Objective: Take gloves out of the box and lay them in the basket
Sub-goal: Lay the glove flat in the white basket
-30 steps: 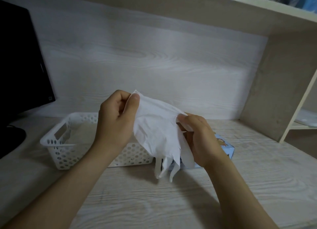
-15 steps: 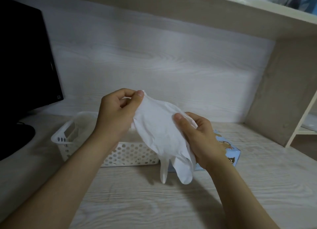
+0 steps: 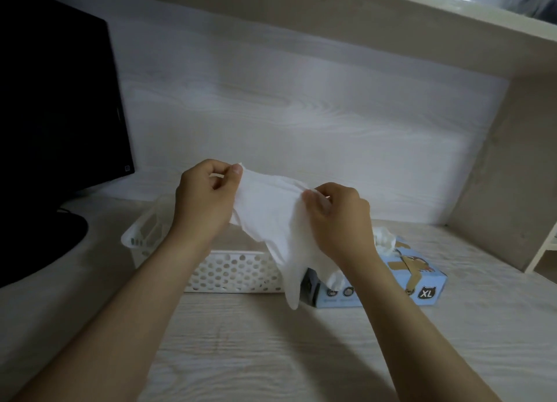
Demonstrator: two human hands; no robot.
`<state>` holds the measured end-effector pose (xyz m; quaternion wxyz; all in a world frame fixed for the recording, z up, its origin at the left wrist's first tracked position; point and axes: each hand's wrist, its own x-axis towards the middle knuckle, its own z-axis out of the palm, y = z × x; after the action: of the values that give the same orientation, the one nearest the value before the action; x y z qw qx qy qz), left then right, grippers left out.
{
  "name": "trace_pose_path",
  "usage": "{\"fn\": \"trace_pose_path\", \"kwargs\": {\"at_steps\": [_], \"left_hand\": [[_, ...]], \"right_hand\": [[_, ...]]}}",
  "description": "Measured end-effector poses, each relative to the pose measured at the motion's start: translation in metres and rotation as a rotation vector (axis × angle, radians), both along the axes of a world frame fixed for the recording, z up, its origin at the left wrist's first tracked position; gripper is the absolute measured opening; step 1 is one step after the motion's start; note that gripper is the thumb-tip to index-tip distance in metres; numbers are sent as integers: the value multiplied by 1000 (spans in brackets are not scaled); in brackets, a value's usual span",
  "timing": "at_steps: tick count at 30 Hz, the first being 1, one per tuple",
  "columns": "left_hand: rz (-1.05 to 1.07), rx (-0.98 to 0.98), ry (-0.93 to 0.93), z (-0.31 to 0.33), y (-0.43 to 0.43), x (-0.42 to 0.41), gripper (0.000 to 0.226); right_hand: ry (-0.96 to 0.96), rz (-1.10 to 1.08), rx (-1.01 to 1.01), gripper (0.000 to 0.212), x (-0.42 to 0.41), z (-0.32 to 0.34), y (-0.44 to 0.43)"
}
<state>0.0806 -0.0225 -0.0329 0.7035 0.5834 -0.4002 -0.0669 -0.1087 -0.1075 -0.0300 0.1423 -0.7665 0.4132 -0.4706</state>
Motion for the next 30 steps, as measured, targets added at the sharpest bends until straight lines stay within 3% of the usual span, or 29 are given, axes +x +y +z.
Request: {"fn": "trace_pose_path", "kwargs": {"at_steps": [5, 9, 14, 19, 25, 30], "left_hand": [[118, 122, -292, -2, 10, 15, 27], [196, 362, -553, -5, 17, 28, 29], [265, 461, -583, -8, 23, 41, 36], [326, 725, -618, -3, 27, 47, 32], [280, 854, -624, -5, 29, 52, 3], [300, 965, -667, -3, 29, 51, 30]], "right_hand": [[132, -105, -36, 23, 24, 2, 0], [232, -86, -60, 23, 44, 3, -6], [354, -8, -72, 22, 67, 10, -14], [478, 88, 11, 27, 87, 15, -26], [584, 127, 33, 36, 92, 12, -35], [629, 130, -74, 42, 89, 8, -36]]}}
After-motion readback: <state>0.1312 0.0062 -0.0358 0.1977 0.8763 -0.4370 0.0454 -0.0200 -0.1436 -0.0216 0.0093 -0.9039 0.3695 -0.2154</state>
